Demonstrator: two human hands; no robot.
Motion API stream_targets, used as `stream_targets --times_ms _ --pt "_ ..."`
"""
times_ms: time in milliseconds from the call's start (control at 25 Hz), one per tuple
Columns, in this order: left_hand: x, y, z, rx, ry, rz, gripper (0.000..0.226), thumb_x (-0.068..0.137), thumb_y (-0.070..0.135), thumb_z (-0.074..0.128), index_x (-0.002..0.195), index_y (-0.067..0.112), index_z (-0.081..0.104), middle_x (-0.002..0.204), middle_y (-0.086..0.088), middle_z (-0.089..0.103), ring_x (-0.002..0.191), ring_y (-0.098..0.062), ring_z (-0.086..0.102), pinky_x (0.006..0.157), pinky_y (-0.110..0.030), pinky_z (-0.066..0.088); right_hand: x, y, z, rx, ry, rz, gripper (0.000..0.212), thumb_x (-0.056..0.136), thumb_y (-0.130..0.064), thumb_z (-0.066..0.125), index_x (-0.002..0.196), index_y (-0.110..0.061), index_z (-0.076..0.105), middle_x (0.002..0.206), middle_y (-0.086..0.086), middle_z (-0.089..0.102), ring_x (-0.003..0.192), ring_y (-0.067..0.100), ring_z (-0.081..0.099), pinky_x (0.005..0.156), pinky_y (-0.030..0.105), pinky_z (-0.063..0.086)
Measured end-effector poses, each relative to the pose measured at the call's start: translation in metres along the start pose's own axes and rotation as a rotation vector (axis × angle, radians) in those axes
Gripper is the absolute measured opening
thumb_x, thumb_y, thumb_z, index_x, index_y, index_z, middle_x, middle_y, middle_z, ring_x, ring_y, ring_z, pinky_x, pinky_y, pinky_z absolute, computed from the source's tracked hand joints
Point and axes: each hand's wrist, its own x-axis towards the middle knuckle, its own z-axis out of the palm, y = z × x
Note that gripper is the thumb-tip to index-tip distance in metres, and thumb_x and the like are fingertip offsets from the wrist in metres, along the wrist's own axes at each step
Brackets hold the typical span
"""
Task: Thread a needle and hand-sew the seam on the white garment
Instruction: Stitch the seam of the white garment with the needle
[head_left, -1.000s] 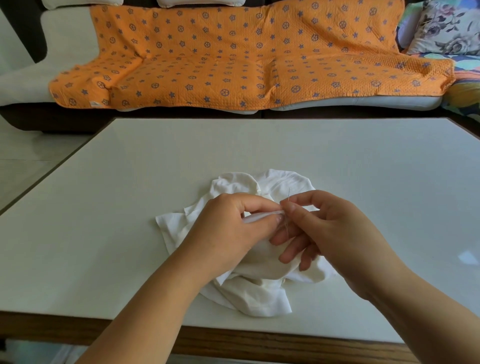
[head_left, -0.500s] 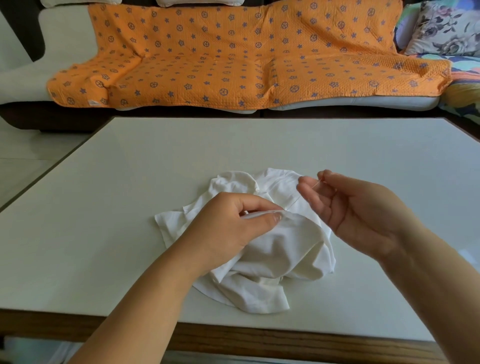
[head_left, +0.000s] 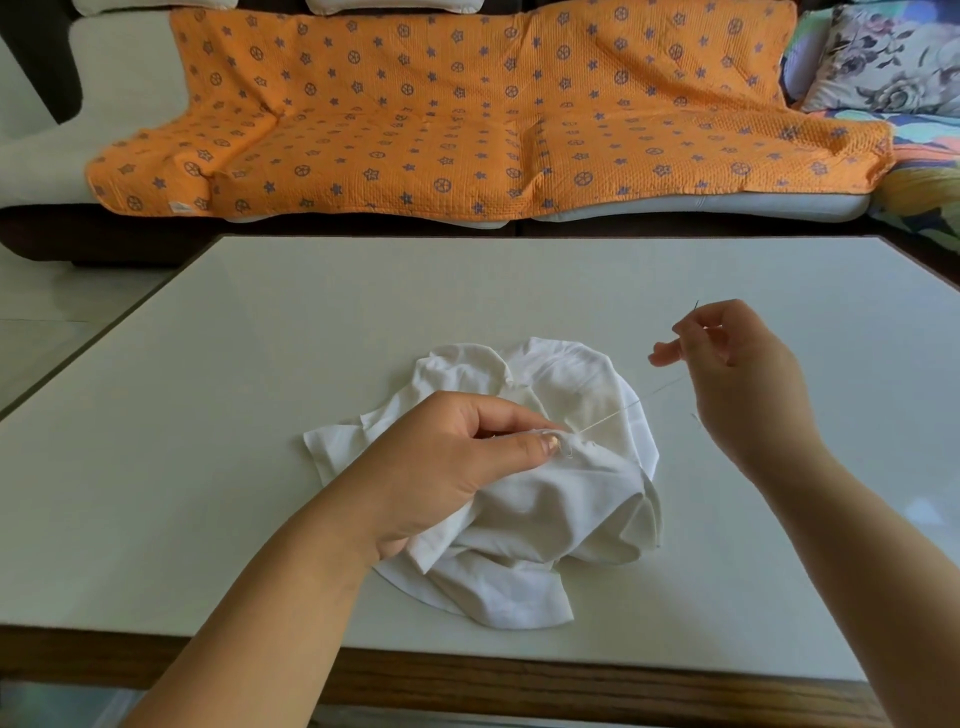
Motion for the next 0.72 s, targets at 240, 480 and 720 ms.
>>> stream_targets --times_ms 240,480,720 --pt "-0.001 -0.001 -0.007 -0.043 0.035 -0.018 0.013 0.087 0.020 0.068 0.095 0.018 0.078 0.096 0.003 0.077 0.102 -0.012 0.069 0.104 -0.034 0.046 0.011 0.015 -0.001 -0.125 0.044 -0.025 0.014 0.101 -0.021 0.041 0.100 -0.016 0.054 0.076 -0.010 0.067 0.084 0.017 0.060 0.063 0.022 0.038" --pt "-0.004 0.000 -0.009 -0.043 0.025 -0.032 0.011 0.087 0.019 0.068 0.090 0.019 0.079 0.092 0.002 0.077 0.096 -0.011 0.070 0.098 -0.032 0.048 0.001 0.003 0.003 -0.129 -0.084 0.020 0.013 0.099 -0.021 0.045 0.094 -0.018 0.056 0.074 -0.006 0.070 0.080 0.016 0.065 0.059 0.026 0.043" --pt "-0.004 0.003 -0.010 0.006 0.058 0.029 0.013 0.089 0.018 0.066 0.092 0.021 0.079 0.095 0.007 0.077 0.101 -0.005 0.068 0.101 -0.030 0.046 -0.056 -0.054 0.002 0.333 -0.459 -0.011 0.016 0.094 -0.018 0.058 0.086 -0.025 0.070 0.066 -0.003 0.069 0.066 0.013 0.065 0.068 0.025 0.052"
